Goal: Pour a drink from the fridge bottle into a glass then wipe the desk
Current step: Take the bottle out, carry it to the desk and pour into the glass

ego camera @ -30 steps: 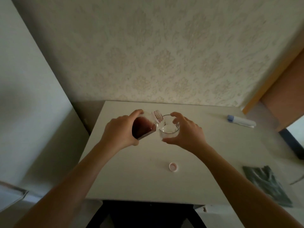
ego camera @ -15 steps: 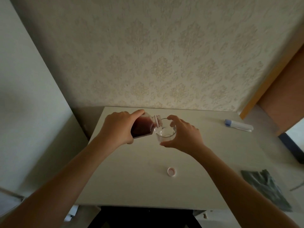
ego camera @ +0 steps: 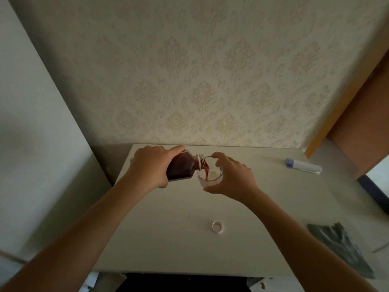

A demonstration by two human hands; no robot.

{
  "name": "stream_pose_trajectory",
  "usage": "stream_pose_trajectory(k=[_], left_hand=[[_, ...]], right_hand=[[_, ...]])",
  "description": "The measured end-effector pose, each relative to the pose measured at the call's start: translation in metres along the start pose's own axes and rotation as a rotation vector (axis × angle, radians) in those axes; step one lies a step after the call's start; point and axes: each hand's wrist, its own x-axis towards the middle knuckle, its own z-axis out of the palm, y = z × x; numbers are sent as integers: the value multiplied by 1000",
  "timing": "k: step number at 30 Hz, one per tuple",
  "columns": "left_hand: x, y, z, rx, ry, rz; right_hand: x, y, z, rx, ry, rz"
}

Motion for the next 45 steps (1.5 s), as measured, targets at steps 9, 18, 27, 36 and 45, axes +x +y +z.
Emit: stream_pose_trajectory(k=[9,18,27,36,45], left_hand=[[0,6,-5,18,-17,1],[-1,7,-4,38,-24,-3],[-6,7,3,-49,23,-31],[-13,3,26,-218,65,-81],[-23,2,55,-613,183,-163]], right_hand=[[-3,2,-3,7,3,-13],[-2,4,0,25,-14,-2],[-2,4,6,85,-35,33],[-1,5,12,142,-44,66],[-1,2,12,228,-44,67]])
